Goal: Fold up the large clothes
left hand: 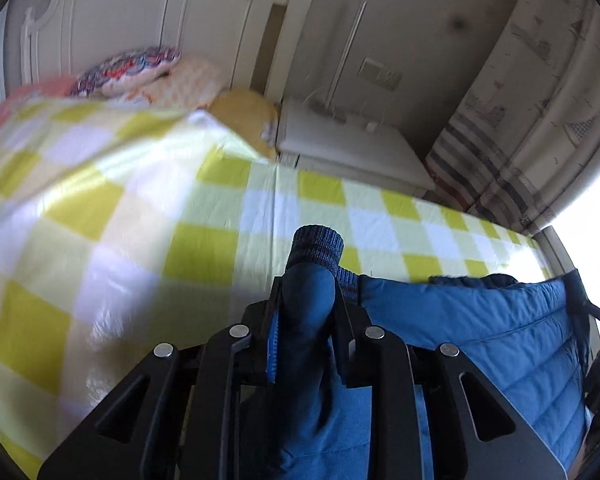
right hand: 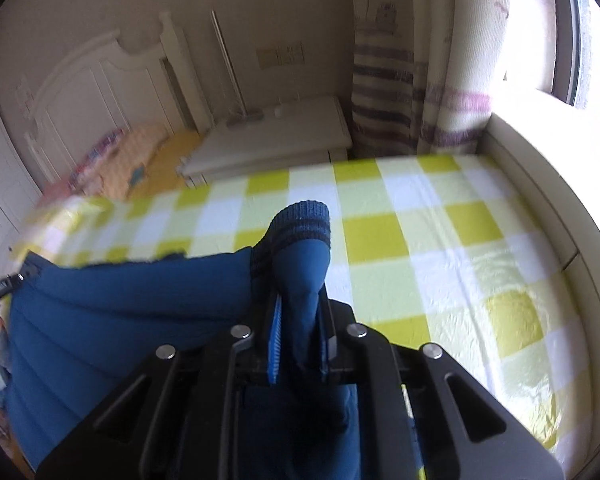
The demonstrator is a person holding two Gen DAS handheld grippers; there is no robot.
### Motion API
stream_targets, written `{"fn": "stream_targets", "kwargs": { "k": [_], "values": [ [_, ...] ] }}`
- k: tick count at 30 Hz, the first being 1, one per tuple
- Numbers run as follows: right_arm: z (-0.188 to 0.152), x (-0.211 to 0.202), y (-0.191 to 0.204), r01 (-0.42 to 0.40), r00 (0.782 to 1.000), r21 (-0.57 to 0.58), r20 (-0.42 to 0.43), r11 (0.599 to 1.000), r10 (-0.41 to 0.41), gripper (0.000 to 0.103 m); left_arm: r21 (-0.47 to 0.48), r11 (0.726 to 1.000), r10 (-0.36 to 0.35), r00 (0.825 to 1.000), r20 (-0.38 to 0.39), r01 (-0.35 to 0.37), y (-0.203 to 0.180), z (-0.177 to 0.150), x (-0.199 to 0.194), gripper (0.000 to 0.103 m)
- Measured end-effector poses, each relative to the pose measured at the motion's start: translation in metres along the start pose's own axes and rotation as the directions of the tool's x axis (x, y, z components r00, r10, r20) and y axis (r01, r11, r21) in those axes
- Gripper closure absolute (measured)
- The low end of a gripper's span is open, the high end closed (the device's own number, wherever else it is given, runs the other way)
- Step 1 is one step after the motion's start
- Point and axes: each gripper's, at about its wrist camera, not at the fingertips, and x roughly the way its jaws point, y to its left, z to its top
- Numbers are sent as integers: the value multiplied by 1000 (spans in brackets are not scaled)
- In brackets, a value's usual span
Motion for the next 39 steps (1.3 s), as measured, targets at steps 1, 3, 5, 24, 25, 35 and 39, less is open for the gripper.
{"fn": "stream_targets", "kwargs": {
  "k": [1,3,5,24,25,35,39],
  "values": [
    [3,1,3,7,1000,-6,6,1000,-7,89,4,1000,16,1000,-4,-16,-1,1,4,79],
    [-2,23,6,58,997,-20,-41,998,-59,89,7,999,50,996,-68,-50,-3,-4,27,77],
    [-20,54,0,77,989,-23,-126,997,-79,83,-8,997,72,989,-132,-74,-2,-11,44,69],
    [-199,-189,-40,-236,968,-160,47,958,247,23,120,967,-231,973,28,226,70,-187,-181,8],
    [-210,-189,-40,-230,970,-164,36,959,239,23,141,963,-232,973,14,228,64,-201,-183,8],
    [-223,-147,-32,-226,974,-152,-7,962,228,27,152,955,-242,966,-90,253,24,-213,-128,8],
    [-225,-141,-24,-242,969,-173,9,955,247,50,136,951,-264,959,-103,276,19,-208,-119,18]
  ]
}}
